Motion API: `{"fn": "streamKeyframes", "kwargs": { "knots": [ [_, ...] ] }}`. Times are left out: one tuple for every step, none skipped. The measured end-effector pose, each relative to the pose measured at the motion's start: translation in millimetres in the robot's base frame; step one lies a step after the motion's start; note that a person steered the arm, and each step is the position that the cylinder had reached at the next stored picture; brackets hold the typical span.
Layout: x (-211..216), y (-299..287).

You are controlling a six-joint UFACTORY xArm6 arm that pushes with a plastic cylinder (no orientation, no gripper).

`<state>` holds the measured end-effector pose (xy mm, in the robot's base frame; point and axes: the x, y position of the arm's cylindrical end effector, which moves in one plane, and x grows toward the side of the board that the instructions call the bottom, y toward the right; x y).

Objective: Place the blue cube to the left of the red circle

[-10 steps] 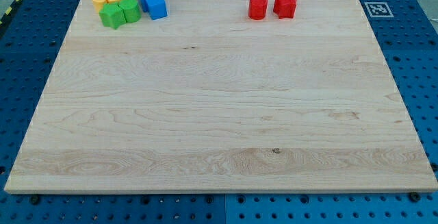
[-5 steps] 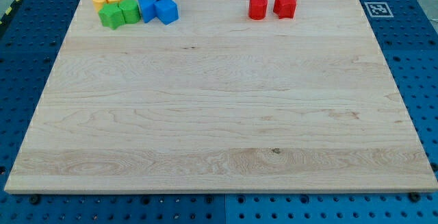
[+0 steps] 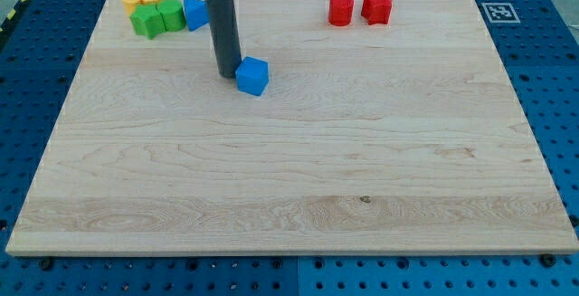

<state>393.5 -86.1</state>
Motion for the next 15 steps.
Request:
{"fn": "streamKeyframes", "kwargs": {
  "knots": [
    [34, 1],
    [38, 4],
    [37, 4],
    [34, 9],
    [22, 23],
    [10, 49],
    [-6, 81],
    [-22, 107],
    [-32, 113],
    [-34, 111],
    [-36, 104],
    [-37, 103],
    [-41, 103],
    [-47, 103],
    [-51, 103]
  ]
}}
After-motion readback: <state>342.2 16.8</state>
